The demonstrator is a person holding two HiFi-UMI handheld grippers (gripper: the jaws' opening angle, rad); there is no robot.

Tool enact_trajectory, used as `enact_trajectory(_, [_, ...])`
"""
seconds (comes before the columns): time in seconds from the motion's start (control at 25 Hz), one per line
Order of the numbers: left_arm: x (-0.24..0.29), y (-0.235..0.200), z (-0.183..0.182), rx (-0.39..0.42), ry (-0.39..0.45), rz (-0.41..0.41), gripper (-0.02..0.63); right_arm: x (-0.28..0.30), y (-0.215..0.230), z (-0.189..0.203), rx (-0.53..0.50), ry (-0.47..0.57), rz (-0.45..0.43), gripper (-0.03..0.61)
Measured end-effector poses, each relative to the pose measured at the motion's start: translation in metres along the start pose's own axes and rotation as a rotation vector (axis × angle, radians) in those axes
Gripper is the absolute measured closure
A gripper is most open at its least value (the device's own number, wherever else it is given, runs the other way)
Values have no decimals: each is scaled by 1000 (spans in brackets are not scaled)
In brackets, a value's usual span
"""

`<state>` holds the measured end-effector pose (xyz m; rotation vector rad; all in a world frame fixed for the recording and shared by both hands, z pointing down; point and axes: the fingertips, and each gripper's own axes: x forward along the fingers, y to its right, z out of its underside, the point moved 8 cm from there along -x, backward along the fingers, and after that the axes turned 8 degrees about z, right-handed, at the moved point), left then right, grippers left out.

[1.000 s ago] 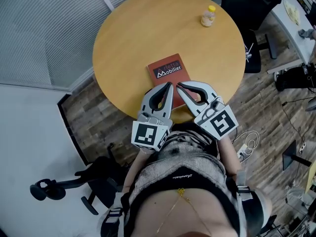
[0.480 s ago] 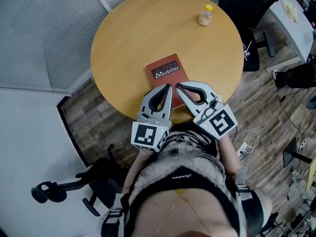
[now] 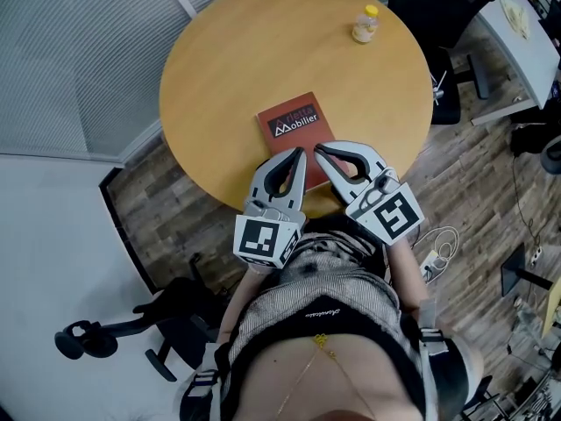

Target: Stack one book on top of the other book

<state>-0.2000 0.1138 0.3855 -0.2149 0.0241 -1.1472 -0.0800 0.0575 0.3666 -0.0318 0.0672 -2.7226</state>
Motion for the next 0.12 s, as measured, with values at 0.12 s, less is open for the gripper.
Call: enact_trajectory(0.12, [0, 0, 0, 2, 2, 3, 592, 0, 2, 1, 4, -2, 5, 552])
